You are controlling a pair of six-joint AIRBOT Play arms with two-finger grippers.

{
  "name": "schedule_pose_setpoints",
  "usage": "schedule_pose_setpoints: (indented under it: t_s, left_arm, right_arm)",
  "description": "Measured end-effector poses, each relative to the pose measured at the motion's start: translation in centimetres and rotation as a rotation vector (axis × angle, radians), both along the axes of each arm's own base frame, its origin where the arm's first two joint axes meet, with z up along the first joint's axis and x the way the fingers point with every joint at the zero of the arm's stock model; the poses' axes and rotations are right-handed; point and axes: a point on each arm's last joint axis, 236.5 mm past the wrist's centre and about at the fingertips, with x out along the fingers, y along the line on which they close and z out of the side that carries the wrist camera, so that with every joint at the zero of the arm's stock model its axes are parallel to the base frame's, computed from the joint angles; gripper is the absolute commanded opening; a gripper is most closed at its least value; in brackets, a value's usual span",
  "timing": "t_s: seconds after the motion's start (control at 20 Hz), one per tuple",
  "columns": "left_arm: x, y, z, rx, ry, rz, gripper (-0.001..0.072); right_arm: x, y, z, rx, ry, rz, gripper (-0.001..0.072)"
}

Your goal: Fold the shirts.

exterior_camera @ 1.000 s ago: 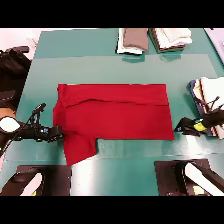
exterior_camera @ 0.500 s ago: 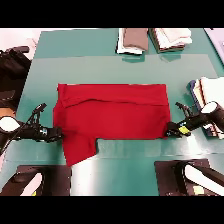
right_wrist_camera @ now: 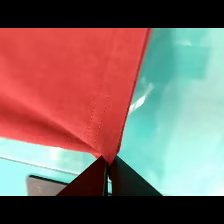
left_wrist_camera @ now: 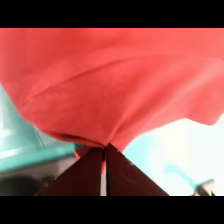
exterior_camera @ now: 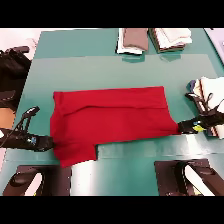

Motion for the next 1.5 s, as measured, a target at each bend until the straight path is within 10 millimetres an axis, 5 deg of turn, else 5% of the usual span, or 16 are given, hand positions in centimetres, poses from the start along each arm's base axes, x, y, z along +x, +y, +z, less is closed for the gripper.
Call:
schedule_pose_setpoints:
  t_s: [0.2, 0.45, 0.75, 1.0, 1.05, 1.1, 1.15, 1.35, 1.45, 1.5]
  left_arm:
    - [1.8, 0.2, 2.0, 0.007, -0.067, 0.01, 0.0031]
    - [8.7, 0.9, 3.3, 0.022, -0.156, 0.03, 0.0032]
    - [18.4, 2.0, 1.2, 0.046, -0.196, 0.055, 0.0033]
    - [22.8, 2.6, -1.2, 0.055, -0.205, 0.077, 0.0036]
    - [23.3, 2.6, -1.2, 0.054, -0.214, 0.081, 0.0222]
    - [23.8, 2.6, -1.2, 0.053, -0.224, 0.086, 0.0517]
    - [24.3, 2.6, -0.9, 0.05, -0.236, 0.09, 0.055]
    - [25.9, 2.4, 1.0, 0.032, -0.271, 0.107, 0.0529]
    - [26.1, 2.0, 1.9, 0.012, -0.277, 0.111, 0.0098]
    - [26.1, 1.8, 2.2, 0.001, -0.273, 0.112, 0.0033]
  right_arm:
    - [1.8, -1.1, 2.3, -0.045, -0.06, 0.008, 0.0013]
    - [7.4, -1.5, 3.2, -0.059, -0.086, 0.037, 0.0013]
    - [15.1, -0.3, 1.8, -0.055, -0.072, 0.077, 0.0014]
    - [20.2, 1.3, 1.0, 0.017, -0.083, 0.057, 0.0016]
    - [20.9, 1.7, 0.9, 0.038, -0.087, 0.053, 0.0074]
    - [21.6, 2.1, 0.8, 0.054, -0.093, 0.049, 0.0244]
    - [22.1, 2.3, 0.8, 0.071, -0.098, 0.049, 0.0368]
    - [23.1, 2.0, 1.1, 0.147, -0.119, 0.038, 0.0391]
    - [22.4, 0.9, 0.7, 0.189, -0.098, 0.011, 0.0532]
    - [21.8, 0.2, 0.3, 0.21, -0.084, -0.01, 0.0541]
